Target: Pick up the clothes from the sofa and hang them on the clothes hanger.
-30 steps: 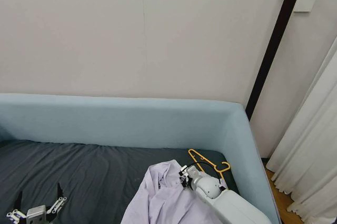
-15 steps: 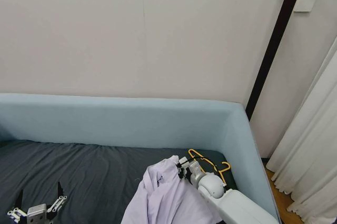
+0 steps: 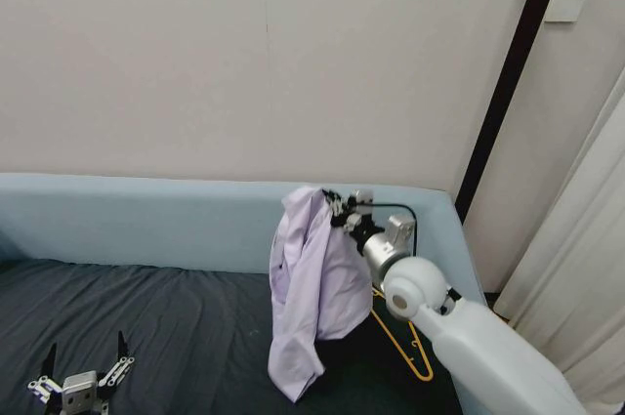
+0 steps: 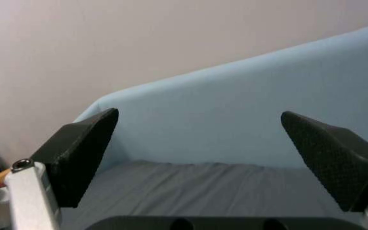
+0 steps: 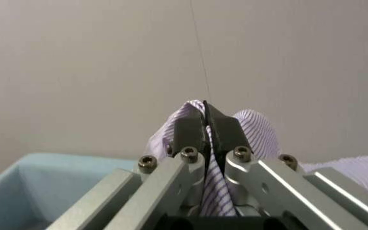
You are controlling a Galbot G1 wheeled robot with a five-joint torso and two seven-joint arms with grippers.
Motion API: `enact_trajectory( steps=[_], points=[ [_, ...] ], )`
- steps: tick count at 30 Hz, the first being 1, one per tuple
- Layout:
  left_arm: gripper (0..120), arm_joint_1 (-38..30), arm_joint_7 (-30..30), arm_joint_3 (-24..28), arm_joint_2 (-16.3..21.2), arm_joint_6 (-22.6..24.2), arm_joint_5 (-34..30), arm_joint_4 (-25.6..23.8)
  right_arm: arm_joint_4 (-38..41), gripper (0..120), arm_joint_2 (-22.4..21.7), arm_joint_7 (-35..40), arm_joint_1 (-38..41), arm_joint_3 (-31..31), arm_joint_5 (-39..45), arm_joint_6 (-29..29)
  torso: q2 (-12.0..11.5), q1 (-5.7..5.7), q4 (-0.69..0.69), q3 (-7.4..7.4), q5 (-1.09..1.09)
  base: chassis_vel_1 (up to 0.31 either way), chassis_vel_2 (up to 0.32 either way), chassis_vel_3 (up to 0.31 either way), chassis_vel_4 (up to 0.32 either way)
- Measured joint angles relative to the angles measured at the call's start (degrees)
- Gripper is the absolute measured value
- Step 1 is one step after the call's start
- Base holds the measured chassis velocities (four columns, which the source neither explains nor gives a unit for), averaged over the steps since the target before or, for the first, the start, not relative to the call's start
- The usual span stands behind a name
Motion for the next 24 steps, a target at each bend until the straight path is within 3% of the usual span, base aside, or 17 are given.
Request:
enact_trajectory(
  steps=[5, 12, 20, 24],
  points=[
    [100, -0.98, 0.0, 0.52, 0.25, -0.1, -0.13, 1.18, 7.19, 0, -2.63, 5.22, -8.57, -0.85, -2.13, -0.32, 0.01, 0.0, -0.03, -0.01, 0.0, 0.0, 0.0, 0.0, 0.0],
    [100, -0.3, 0.02, 1.48, -0.36, -0.72, 0.27, 0.48, 1.31, 0, -5.66, 10.11, -28.96, -9.3, -20.86, -4.81, 0.0, -0.01, -0.05, 0.0, 0.03, 0.0, 0.0, 0.0, 0.0],
    [100, 0.29, 0.01, 1.49, -0.46, -1.65, 0.48, 0.37, -10.63, 0, -2.78, 15.46, -32.7, -11.83, -27.15, -9.36, 0.0, 0.0, -0.01, 0.0, 0.01, 0.0, 0.0, 0.0, 0.0],
    [100, 0.15, 0.01, 1.54, -0.5, -1.8, 0.56, 0.67, -9.78, 3, -3.05, 16.74, -32.64, -11.83, -24.94, -12.25, 0.0, 0.0, -0.01, 0.0, 0.01, 0.0, 0.0, 0.0, 0.0]
  ],
)
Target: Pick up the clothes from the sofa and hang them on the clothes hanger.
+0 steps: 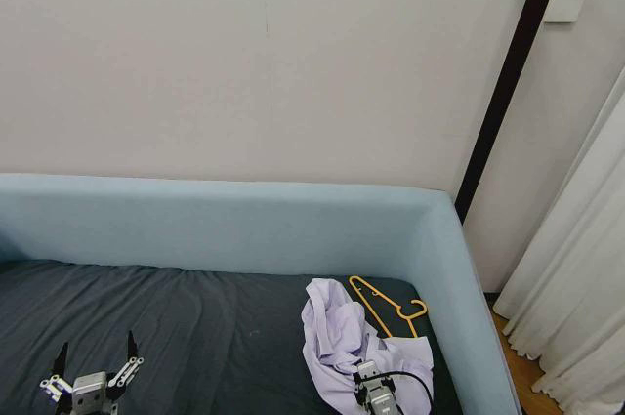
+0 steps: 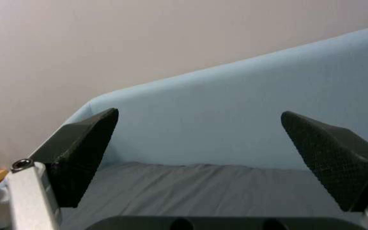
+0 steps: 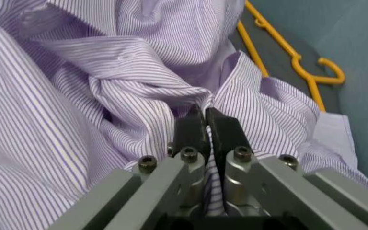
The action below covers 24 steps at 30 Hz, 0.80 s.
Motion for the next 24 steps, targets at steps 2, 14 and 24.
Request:
enact_trajectory(
  steps=[2, 14, 24],
  points=[
    [100, -0.1, 0.0, 0.0, 0.02, 0.0, -0.01, 0.05, 1.24, 7, -0.49, 0.0, -0.08, -0.13, 0.43, -0.38, 0.0, 0.0, 0.0, 0.0, 0.0, 0.0, 0.0, 0.0, 0.0],
    [100, -0.56, 0.0, -0.48, 0.33, 0.34, -0.15, 0.54, 17.51, 55, -10.91, -0.45, -1.34, -1.99, 3.58, -6.24, 0.0, 0.0, -0.01, 0.0, -0.01, 0.0, 0.0, 0.0, 0.0],
    [100, -0.76, 0.04, -0.39, -0.09, 0.99, 0.46, 0.85, 11.31, 90, -6.76, -13.72, 5.22, -4.58, -4.99, 5.54, 0.0, 0.01, 0.0, 0.0, 0.0, 0.0, 0.0, 0.0, 0.0]
  ],
)
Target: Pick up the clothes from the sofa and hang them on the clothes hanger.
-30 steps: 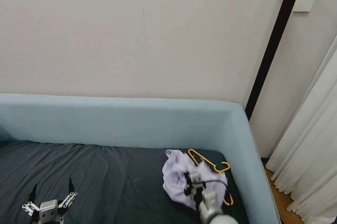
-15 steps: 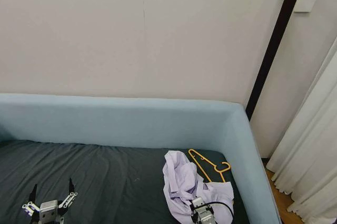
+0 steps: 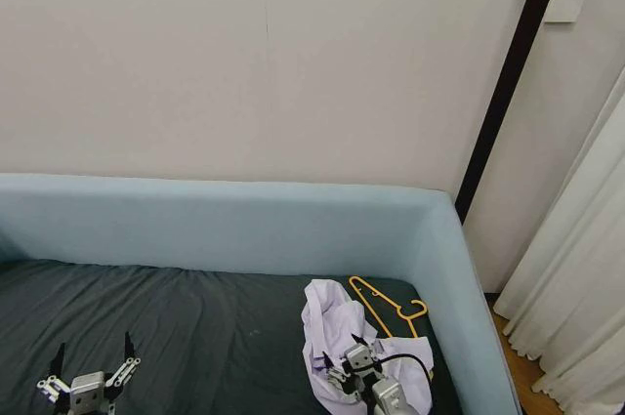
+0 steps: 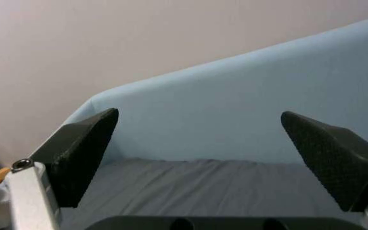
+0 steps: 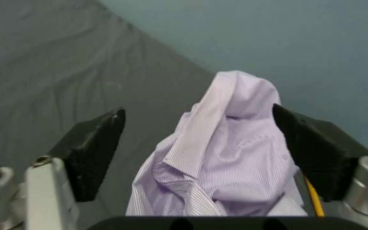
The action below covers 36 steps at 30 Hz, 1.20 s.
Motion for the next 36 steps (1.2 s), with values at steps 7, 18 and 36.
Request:
enact_trajectory(
  steps=[7, 18, 36],
  points=[
    [100, -0.38, 0.02, 0.46, -0.63, 0.71, 0.55, -0.18, -4.5, 100, 0.79, -7.26, 8.16, -6.3, -4.2, -14.69, -0.01, 0.0, -0.01, 0.01, -0.01, 0.0, 0.0, 0.0, 0.0],
    [100, 0.24, -0.54, -0.65, -1.3, -0.1, 0.44, 0.34, -15.61, 100, 5.6, -15.64, 18.94, -14.19, -11.14, -20.57, -0.01, 0.0, 0.0, 0.01, 0.0, 0.0, 0.0, 0.0, 0.0],
    [100, 0.63, -0.76, -0.81, -1.93, -0.27, 0.79, -0.28, -19.85, 94, 7.11, -24.51, 18.87, -11.72, -20.42, -20.57, -0.01, 0.0, 0.0, 0.0, 0.0, 0.0, 0.0, 0.0, 0.0]
  ],
)
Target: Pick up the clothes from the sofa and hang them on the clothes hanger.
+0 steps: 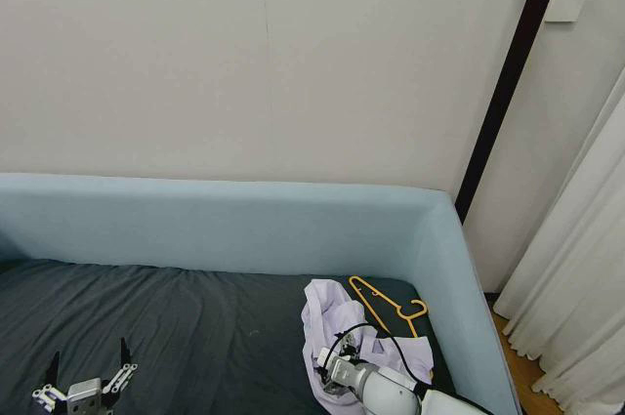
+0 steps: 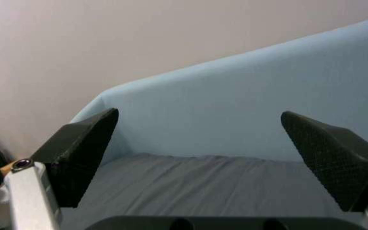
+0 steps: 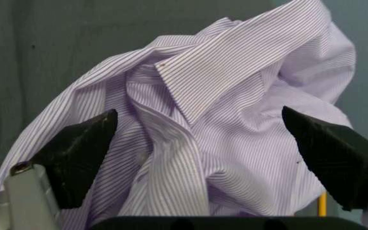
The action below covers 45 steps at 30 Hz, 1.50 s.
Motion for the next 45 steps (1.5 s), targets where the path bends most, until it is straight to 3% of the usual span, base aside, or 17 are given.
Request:
enact_trajectory(
  steps=[5, 7, 20, 24, 30, 36, 40, 41, 43, 45],
  points=[
    [100, -0.04, -0.01, 0.03, 0.0, 0.11, 0.02, -0.13, -0.85, 81, 0.79, -2.53, 0.14, 0.88, -0.52, -2.18, 0.0, 0.0, 0.0, 0.0, 0.0, 0.0, 0.0, 0.0, 0.0],
    [100, -0.16, -0.01, 0.07, -0.02, 0.16, 0.03, -0.02, -1.51, 68, 1.17, -2.98, 0.34, 1.14, -0.84, -1.31, 0.0, 0.0, 0.0, 0.0, 0.0, 0.0, 0.0, 0.0, 0.0],
    [100, -0.78, -0.02, 0.11, 0.41, 0.22, -0.18, 1.01, -1.0, 26, 0.52, -4.67, -0.44, 1.67, -3.1, -0.53, 0.01, 0.0, 0.0, 0.0, 0.0, 0.0, 0.0, 0.0, 0.0],
    [100, -0.95, -0.02, 0.22, 0.62, 0.24, -0.23, 1.25, -0.79, 6, -0.16, -4.45, -0.93, 2.54, -3.03, 1.9, 0.01, 0.0, 0.0, 0.0, 0.0, 0.0, 0.0, 0.0, 0.0],
    [100, -1.01, -0.03, 0.23, 0.87, 0.24, -0.29, 1.49, 0.01, 0, -1.23, -3.49, -1.44, 3.45, -1.8, 5.48, 0.01, 0.0, 0.0, 0.0, 0.0, 0.0, 0.0, 0.0, 0.0],
    [100, -1.15, -0.04, 0.38, 1.12, 0.28, -0.32, 1.54, 4.34, 0, -3.87, -1.63, -2.31, 5.52, 4.42, 11.11, 0.01, -0.01, 0.0, 0.0, 0.0, 0.0, 0.0, 0.0, 0.0],
    [100, -2.04, 0.88, 1.1, 1.77, -1.65, -3.1, 1.94, 8.21, 0, -5.76, 0.81, -3.17, 8.75, 14.69, 22.72, 0.01, -0.01, 0.0, 0.0, 0.0, 0.0, 0.0, 0.0, 0.0],
    [100, -2.04, 0.88, 1.1, 1.77, -1.65, -3.1, 1.94, 8.21, 0, -5.76, 0.81, -3.17, 8.75, 14.69, 22.72, 0.01, -0.01, 0.0, 0.0, 0.0, 0.0, 0.0, 0.0, 0.0],
    [100, -3.13, 3.2, 1.65, 2.33, -4.26, -7.11, 1.99, 8.71, 0, -5.98, 0.83, -3.01, 10.74, 18.2, 31.76, 0.01, -0.01, 0.0, 0.0, 0.01, 0.0, 0.0, 0.0, 0.0],
    [100, -4.42, 5.0, 2.55, 3.06, -6.11, -10.77, 2.24, 9.78, 0, -5.96, 0.89, -2.17, 12.53, 21.38, 36.81, 0.01, -0.01, 0.0, 0.0, 0.01, 0.0, 0.0, 0.0, 0.0]
  ],
)
